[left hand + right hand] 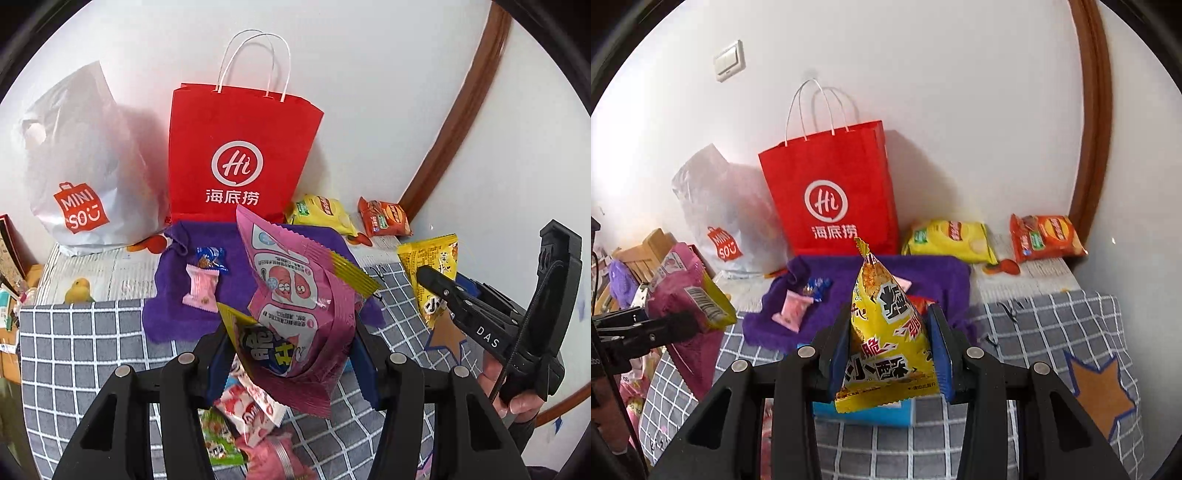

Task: Organize snacks
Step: 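Lift and carry the pink-purple bag with left tool while right tool carries the yellow bag to the towel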

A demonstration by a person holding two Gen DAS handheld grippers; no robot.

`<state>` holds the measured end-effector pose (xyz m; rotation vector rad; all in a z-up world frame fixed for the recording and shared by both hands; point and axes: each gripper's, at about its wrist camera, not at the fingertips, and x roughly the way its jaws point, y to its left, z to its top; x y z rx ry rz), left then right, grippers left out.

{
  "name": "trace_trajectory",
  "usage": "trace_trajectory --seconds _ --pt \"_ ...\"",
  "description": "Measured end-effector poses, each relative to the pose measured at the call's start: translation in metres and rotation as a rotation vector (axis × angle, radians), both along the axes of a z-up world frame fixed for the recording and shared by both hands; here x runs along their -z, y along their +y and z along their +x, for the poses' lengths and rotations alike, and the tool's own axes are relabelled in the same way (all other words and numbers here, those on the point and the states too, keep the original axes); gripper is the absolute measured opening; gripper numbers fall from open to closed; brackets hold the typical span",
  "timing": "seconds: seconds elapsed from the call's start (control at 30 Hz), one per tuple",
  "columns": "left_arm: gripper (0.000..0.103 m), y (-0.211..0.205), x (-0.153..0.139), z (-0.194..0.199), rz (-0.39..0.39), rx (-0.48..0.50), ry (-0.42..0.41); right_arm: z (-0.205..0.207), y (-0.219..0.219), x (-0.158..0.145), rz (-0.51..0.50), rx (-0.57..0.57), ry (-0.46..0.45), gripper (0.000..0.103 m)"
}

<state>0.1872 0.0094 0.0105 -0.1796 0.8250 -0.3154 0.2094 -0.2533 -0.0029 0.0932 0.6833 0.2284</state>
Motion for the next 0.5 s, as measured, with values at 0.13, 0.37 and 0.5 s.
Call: trace_trajectory --seconds 0.13,0.37,0.5 --pt "0.054 0.002 0.001 0.020 0.004 0.000 0.012 0.017 0.009 0.000 -0.001 -0.016 -0.001 0.039" --pt "0.054 0.011 0.005 0.055 0.013 -0.017 0.021 0.051 0.023 -0.005 -0.008 -0.044 -0.013 0.039" --pt "0.054 0.017 0.012 0.076 0.020 -0.038 0.035 0.070 0.029 -0.003 -0.008 -0.056 -0.010 0.039"
